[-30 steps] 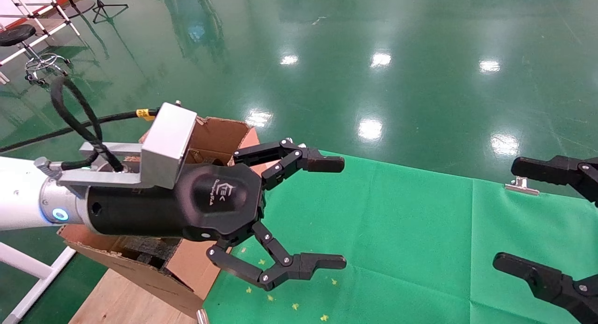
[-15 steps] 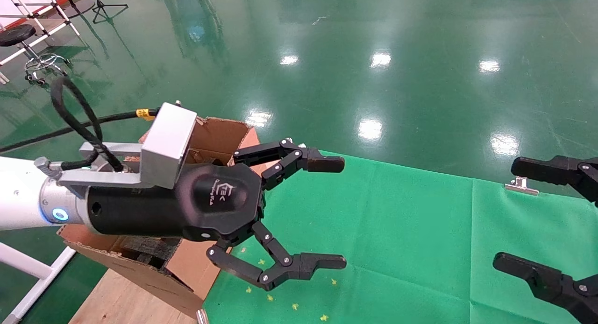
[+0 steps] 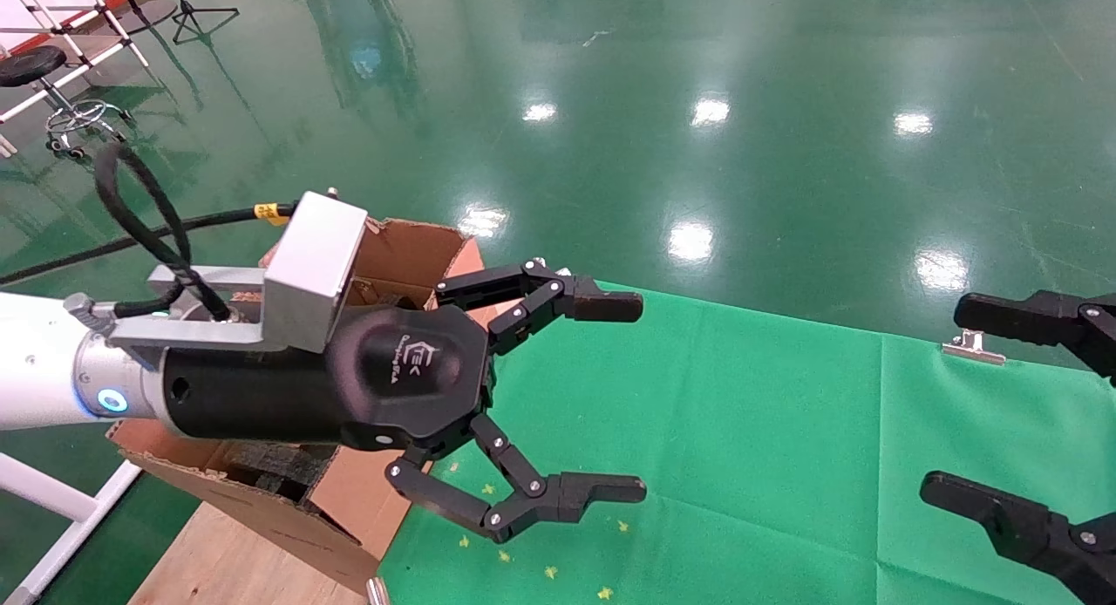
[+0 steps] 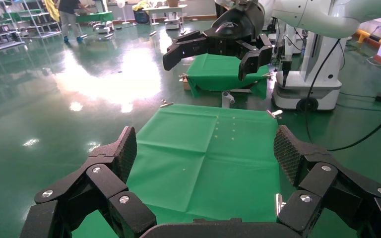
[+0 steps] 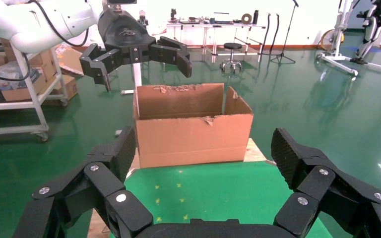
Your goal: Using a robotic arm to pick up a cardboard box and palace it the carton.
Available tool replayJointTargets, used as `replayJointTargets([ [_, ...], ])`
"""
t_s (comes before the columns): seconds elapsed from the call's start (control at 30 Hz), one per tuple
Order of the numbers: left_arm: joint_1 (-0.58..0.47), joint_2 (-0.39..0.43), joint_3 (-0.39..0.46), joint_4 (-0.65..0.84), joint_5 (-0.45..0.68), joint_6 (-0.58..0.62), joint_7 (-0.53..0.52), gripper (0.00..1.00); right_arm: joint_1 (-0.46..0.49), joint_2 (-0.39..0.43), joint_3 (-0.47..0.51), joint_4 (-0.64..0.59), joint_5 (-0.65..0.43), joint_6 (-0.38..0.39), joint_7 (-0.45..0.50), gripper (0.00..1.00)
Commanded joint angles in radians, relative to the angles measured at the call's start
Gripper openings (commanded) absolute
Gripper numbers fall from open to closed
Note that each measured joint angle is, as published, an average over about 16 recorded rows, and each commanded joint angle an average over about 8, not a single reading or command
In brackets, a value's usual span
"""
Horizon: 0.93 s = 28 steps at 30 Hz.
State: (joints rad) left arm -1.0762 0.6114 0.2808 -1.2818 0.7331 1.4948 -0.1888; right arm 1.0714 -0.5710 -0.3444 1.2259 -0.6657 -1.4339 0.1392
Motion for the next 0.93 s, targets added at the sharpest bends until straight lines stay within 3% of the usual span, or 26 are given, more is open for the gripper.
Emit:
replayJointTargets([
  [0.03, 0.000, 0.000, 0.000, 0.000, 0.000, 0.000, 0.000, 1.00, 0.000, 0.000, 0.000, 0.000, 0.000, 0.000, 0.000, 1.00],
  [0.93, 0.000, 0.000, 0.000, 0.000, 0.000, 0.000, 0.000, 1.00, 0.000, 0.000, 0.000, 0.000, 0.000, 0.000, 0.000, 1.00],
])
